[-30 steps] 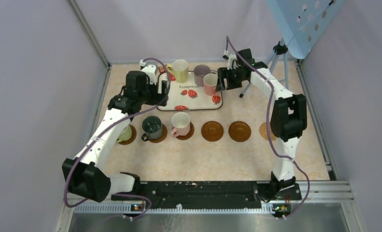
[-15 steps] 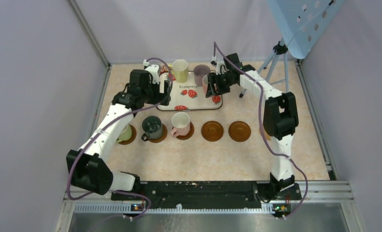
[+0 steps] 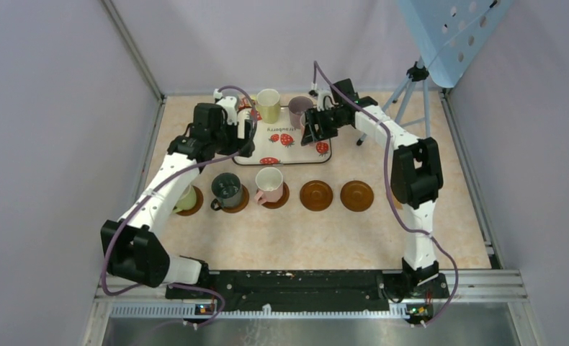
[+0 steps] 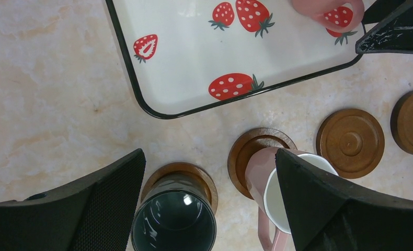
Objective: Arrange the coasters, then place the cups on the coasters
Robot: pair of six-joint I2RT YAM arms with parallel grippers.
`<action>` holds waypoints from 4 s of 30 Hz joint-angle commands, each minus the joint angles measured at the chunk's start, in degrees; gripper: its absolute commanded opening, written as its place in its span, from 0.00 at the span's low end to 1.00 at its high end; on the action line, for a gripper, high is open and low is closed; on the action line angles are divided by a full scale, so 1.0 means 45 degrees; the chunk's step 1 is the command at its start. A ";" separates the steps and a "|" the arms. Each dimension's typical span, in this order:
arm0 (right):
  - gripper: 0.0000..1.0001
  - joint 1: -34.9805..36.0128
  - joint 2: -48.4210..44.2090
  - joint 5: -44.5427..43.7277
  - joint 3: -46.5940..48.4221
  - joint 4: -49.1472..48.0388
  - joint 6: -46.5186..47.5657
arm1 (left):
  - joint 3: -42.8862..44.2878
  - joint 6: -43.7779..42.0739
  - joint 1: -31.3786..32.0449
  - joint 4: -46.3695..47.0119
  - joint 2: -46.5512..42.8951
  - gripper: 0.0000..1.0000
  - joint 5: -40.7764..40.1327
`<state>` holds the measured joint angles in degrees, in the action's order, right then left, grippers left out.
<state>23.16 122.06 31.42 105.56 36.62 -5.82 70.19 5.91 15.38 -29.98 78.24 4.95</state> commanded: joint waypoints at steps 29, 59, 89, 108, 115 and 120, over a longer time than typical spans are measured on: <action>0.71 -0.3656 -0.5940 -0.0422 -0.3618 0.0936 0.3932 | 0.7702 0.1126 0.3782 0.0333 0.7649 0.99 -0.0973; 0.73 -0.5048 -0.8209 -0.0818 -0.5759 0.1580 0.5435 | 1.0671 0.2009 0.4539 0.0283 1.1893 0.45 -0.2875; 0.74 -0.5090 -0.9175 -0.0539 -0.7423 0.0559 0.5013 | 0.2466 -0.0033 0.5896 0.6301 0.4658 0.00 -0.2318; 0.79 -0.5089 -1.1065 -0.0973 -1.0179 -0.0822 0.3358 | -0.0777 0.1476 0.8295 0.4386 0.1992 0.00 -0.2985; 0.81 -0.5097 -1.1430 -0.1112 -1.0379 -0.0684 0.3228 | -0.1445 0.1769 0.8438 0.4314 0.1951 0.00 -0.3070; 0.81 -0.5099 -1.1577 -0.1200 -1.0461 -0.0604 0.3291 | -0.1684 0.1948 0.8434 0.4432 0.2033 0.00 -0.3057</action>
<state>0.67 72.36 26.59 58.83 35.16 9.32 62.33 13.08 53.04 -15.16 90.85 -7.55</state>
